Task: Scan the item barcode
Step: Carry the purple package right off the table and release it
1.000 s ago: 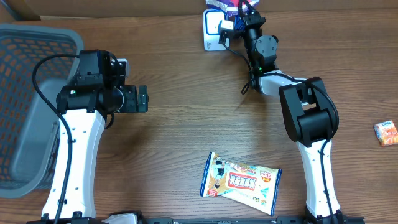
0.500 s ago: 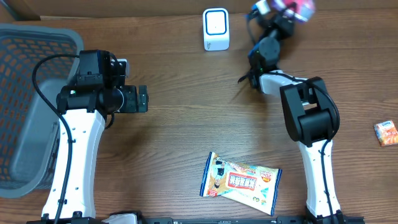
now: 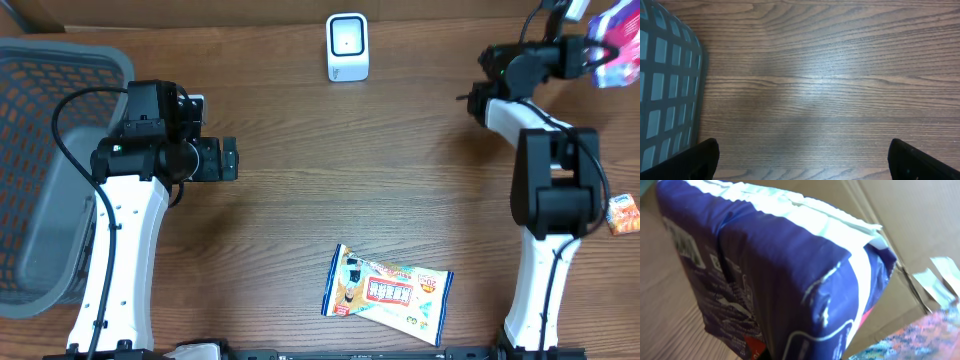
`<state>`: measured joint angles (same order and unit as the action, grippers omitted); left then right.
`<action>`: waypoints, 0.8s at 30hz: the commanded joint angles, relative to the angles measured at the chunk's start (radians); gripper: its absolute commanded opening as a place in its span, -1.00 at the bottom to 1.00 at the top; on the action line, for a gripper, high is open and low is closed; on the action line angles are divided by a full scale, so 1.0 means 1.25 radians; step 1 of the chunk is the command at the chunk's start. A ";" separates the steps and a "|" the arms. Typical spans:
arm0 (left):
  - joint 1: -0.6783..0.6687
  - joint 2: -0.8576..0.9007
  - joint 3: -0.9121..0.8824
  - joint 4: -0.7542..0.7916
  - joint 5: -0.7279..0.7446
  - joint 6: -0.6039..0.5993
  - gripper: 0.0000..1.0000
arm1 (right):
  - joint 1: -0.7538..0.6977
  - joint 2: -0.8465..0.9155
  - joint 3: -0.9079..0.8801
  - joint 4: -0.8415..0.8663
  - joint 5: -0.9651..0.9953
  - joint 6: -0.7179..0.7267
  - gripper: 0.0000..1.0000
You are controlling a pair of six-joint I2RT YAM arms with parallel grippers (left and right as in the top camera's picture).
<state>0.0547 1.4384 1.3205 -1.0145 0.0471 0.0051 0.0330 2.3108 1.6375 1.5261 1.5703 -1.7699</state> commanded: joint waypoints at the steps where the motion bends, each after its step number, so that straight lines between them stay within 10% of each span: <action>1: 0.003 -0.006 0.003 0.001 -0.005 -0.007 1.00 | -0.004 -0.200 0.002 0.046 0.001 0.007 -0.93; 13: 0.003 -0.006 0.003 0.001 -0.005 -0.007 0.99 | -0.235 -0.400 -0.377 0.039 0.002 0.296 -0.93; 21: 0.003 -0.006 0.003 0.001 -0.005 -0.007 0.99 | -0.248 -0.400 -0.719 -0.321 -0.060 0.947 -0.84; 22: 0.003 -0.006 0.003 0.001 -0.005 -0.007 1.00 | -0.252 -0.400 -0.733 -0.394 -0.083 1.014 -0.69; 24: 0.003 -0.006 0.003 0.001 -0.005 -0.007 0.99 | -0.258 -0.400 -0.740 -0.507 -0.117 1.110 0.22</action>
<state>0.0547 1.4384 1.3205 -1.0138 0.0471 0.0051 -0.2768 1.8259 0.7303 1.0183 1.5249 -0.7925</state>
